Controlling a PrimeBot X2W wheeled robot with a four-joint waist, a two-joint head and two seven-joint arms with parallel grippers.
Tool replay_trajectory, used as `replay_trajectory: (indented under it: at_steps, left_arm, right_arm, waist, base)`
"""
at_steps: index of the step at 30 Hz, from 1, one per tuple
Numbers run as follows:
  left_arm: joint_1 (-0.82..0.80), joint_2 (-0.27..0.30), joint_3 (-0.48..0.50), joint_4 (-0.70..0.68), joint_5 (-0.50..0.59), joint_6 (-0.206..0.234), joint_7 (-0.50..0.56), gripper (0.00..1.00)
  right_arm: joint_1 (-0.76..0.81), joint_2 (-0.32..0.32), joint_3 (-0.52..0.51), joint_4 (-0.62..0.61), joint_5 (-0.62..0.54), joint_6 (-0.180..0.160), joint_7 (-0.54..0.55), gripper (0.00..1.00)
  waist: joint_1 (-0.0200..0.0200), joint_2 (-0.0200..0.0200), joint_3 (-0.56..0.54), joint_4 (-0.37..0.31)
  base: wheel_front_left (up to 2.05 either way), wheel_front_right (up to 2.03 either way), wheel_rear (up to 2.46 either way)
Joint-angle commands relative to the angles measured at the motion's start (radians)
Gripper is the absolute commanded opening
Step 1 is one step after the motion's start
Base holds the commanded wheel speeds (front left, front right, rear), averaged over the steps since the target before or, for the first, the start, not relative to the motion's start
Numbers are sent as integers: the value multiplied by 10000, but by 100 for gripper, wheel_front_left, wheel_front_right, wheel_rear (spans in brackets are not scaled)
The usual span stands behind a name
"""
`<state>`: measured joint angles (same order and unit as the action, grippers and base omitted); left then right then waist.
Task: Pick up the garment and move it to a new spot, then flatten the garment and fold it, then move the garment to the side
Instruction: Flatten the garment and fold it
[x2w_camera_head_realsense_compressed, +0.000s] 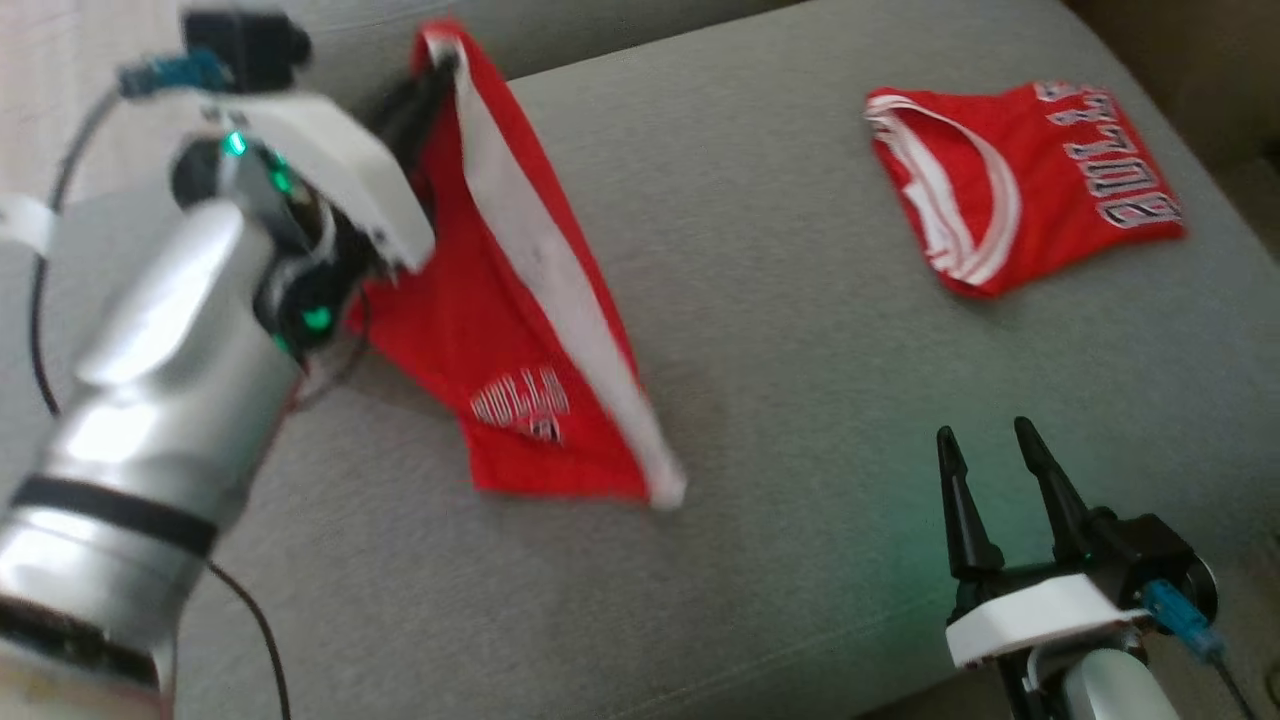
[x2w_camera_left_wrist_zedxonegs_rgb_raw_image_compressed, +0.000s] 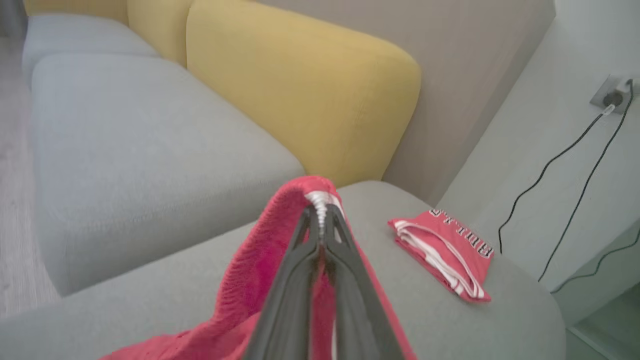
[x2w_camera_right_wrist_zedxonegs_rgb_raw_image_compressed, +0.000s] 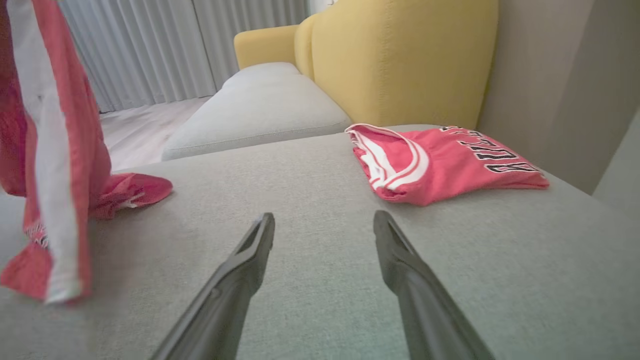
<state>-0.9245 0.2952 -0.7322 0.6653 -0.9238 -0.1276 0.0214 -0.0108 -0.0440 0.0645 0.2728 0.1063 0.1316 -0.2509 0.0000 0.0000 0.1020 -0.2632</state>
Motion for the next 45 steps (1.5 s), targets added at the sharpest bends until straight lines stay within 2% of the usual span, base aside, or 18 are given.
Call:
replay_trajectory:
  at_steps: [1,6,12,15,19,21,26,30,32,36,39,42,43,44,45]
  left_arm:
    - [-858,319,424,-261,78,27,-115,0]
    - [-1671,-4,558,-138,168,15,-716,0]
    - [-1458,-324,-26,-904,-139,-23,-735,0]
    - [-568,-126,-939,-2373,-428,-27,-576,0]
    - [849,494,-1501,-4015,-729,-9,-488,0]
    - [1698,998,-1546,-4832,-822,292,-519,0]
    - [4074,2393,-1574,-6556,-931,1599,-796,0]
    - [5901,3056,-1246,-7053,-1311,2497,-1611,0]
    - [6660,3032,-990,-6972,-1709,2684,-2108,0]
    - [7531,2762,-395,-6113,-2129,2597,-2653,0]
    - [7837,2377,-31,-5055,-2052,2206,-2787,0]
    - [8036,1725,569,-4197,-1923,1726,-2822,0]
    - [8069,1536,844,-4012,-1645,1602,-2824,3]
    - [8127,1314,1169,-3884,-1348,1493,-2826,34]
    - [8230,1077,1492,-3785,-1087,1376,-2827,74]
  right_arm:
    - [-263,-62,269,-264,60,-9,-109,100]
    - [-325,-62,308,-322,273,-9,-109,100]
    - [-311,-62,104,-506,262,-9,-109,100]
    - [-257,-62,-83,-598,173,-9,-109,100]
    - [-166,-62,-304,-659,99,-9,-109,100]
    - [-90,-62,-380,-691,29,-9,-109,100]
    - [73,-62,-600,-743,-151,-9,-109,100]
    - [129,-62,-696,-764,-311,-9,-109,100]
    - [162,-62,-696,-751,-408,-9,-109,100]
    - [254,-62,-680,-698,-601,-9,-109,100]
    - [289,-62,-575,-632,-744,-9,-109,100]
    - [326,-62,-578,-595,-838,-9,-109,100]
    - [338,-62,-597,-597,-863,-9,-109,100]
    - [353,-62,-621,-600,-888,-9,-109,100]
    - [368,-62,-634,-601,-911,-9,-109,100]
  waist:
    - [0,0,36,-303]
    - [0,0,174,-679]
    - [0,0,210,-557]
    - [0,0,196,-120]
    - [0,0,112,418]
    - [0,0,83,706]
    - [0,0,61,1406]
    - [0,0,67,1929]
    - [0,0,27,2184]
    - [0,0,-90,2662]
    - [0,0,-202,2892]
    - [0,0,-297,3037]
    - [0,0,-316,3075]
    - [0,0,-341,3113]
    - [0,0,-366,3138]
  base:
    - [0,0,0]
    - [0,0,0]
    - [0,0,0]
    - [0,0,0]
    - [0,0,0]
    - [0,0,0]
    - [0,0,0]
    - [0,0,0]
    - [0,0,0]
    - [0,0,0]
    - [0,0,0]
    - [0,0,0]
    - [0,0,0]
    - [0,0,0]
    - [0,0,0]
